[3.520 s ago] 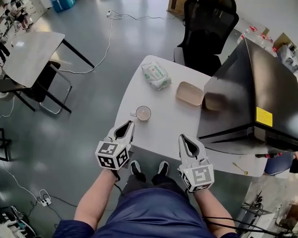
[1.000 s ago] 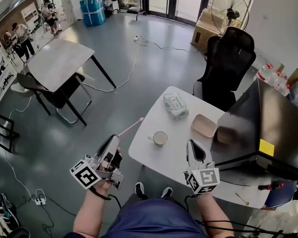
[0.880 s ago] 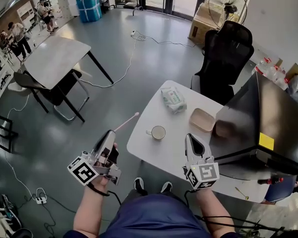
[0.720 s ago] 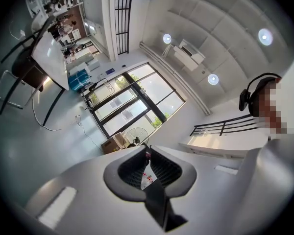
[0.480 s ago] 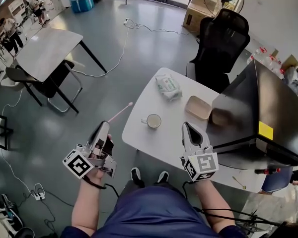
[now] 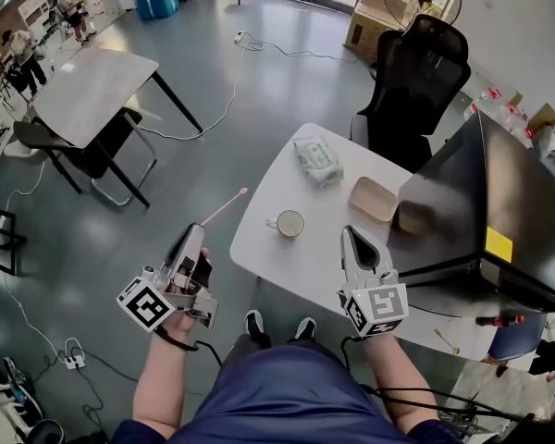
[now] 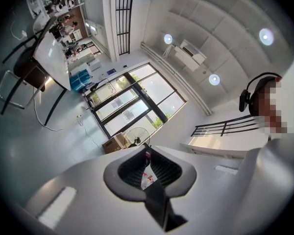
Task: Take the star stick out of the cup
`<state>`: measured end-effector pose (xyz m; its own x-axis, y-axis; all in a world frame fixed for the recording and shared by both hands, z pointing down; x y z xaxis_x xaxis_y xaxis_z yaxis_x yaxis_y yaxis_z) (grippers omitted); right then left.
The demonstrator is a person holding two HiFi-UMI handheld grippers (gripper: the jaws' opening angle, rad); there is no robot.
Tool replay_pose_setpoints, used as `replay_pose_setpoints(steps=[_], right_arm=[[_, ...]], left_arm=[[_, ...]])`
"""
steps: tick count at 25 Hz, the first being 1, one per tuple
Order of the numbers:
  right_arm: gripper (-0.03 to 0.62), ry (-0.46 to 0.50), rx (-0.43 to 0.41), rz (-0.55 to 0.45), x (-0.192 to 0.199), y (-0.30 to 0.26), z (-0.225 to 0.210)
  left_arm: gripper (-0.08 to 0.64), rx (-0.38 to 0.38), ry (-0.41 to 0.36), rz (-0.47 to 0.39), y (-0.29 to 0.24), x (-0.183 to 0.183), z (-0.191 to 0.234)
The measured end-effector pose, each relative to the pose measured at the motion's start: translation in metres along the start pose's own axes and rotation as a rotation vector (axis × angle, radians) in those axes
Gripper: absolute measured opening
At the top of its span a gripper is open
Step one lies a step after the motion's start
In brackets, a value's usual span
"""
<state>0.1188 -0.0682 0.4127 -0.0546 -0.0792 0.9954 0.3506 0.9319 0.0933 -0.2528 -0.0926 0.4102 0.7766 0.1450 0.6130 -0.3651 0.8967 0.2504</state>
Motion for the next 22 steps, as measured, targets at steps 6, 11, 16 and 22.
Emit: replay_pose_setpoints(steps=[6,11,16,22], right_arm=[[0.006,-0.003,0.009,0.001,0.0002,0.0004,0.0012],[0.006,-0.003,0.011,0.0,0.0009,-0.0002,-0.0003],[0.006,-0.002,0.01,-0.005,0.0002,-0.0009,0.0],[0.006,0.003,0.0,-0.016,-0.002,-0.0008,0.0016]], left_arm=[[0.028,0.003,0.016,0.005,0.0012,0.0015,0.0025],[0.028,0.007,0.039,0.004,0.0008,0.0042,0.0043],[0.028,0.005,0.013,0.009,0.0014,0.0026,0.0038],[0.028,0.011,0.023,0.007,-0.0001,0.0032,0.0024]])
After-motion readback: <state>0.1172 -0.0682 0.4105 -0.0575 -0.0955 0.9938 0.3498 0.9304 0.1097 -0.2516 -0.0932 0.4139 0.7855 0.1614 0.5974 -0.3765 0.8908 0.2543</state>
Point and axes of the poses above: the fingertips, and each gripper's own axes: y backward along the fingers, z to its left, x out of its underside, the point moved 10 cm from there along y, backward along the fingers, and after that the axes turned 15 degrees about -z, right-handed, at the moved point
